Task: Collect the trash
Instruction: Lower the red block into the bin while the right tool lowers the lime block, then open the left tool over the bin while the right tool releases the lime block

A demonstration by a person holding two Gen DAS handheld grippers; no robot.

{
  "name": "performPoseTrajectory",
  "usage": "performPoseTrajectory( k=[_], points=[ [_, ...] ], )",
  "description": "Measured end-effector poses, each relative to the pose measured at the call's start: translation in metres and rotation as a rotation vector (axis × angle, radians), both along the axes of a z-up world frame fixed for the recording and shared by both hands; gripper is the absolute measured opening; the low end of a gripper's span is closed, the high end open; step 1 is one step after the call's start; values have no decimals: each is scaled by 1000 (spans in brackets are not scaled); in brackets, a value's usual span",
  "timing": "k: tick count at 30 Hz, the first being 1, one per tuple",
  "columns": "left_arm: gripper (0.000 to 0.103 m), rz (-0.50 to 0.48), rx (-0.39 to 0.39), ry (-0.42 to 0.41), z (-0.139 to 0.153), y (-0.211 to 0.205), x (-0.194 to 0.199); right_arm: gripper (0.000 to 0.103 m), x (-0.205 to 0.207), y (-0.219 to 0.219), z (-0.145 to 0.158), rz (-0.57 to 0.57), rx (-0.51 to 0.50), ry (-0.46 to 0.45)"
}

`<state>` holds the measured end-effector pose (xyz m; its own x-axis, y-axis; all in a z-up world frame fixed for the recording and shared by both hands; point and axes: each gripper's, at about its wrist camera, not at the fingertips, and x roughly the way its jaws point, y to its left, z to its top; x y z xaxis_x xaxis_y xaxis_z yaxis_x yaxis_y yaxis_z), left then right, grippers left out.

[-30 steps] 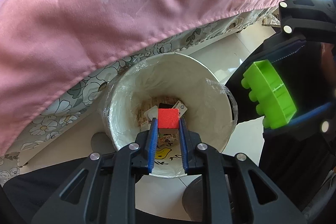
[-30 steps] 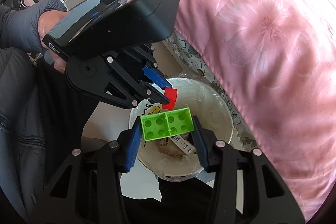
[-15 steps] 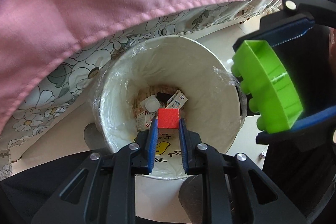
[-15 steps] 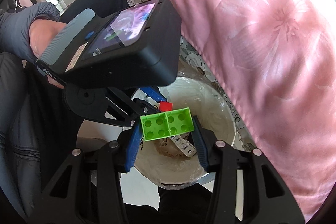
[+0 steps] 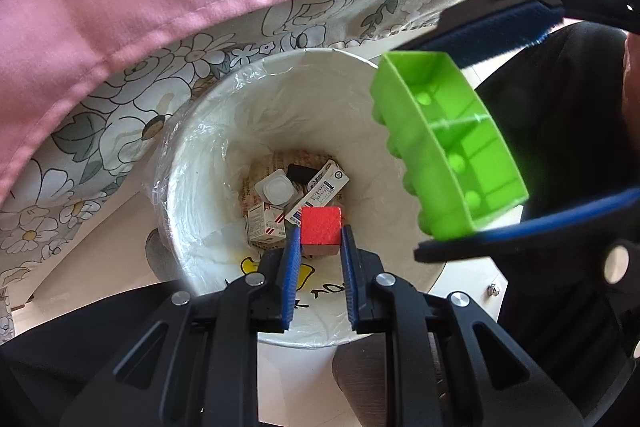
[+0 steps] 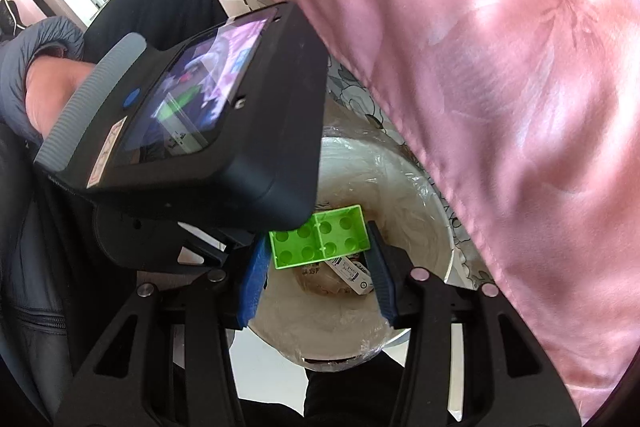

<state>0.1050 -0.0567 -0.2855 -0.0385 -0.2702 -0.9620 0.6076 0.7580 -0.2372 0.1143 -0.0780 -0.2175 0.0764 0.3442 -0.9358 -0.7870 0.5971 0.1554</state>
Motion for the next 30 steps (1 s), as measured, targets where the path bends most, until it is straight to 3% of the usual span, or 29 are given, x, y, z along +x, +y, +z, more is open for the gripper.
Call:
performPoseTrajectory(
  k=[15, 21, 22, 23, 28, 30],
  points=[
    [23, -10, 3, 16, -5, -2, 1, 48, 12, 2, -15, -11, -13, -2],
    [24, -21, 3, 29, -7, -4, 1, 70, 7, 2, -17, -14, -16, -3],
    [37, -21, 3, 32, -8, -4, 1, 71, 6, 1, -16, -19, -17, -4],
    [58, -19, 6, 28, -8, -4, 1, 74, 6, 1, -16, -19, -17, -4],
    [81, -25, -4, 15, -6, -4, -1, 78, 6, -3, -20, -41, -27, -14],
    [81, -24, 1, 13, -7, -4, -2, 78, 5, -5, -20, -43, -23, -14]
  ],
)
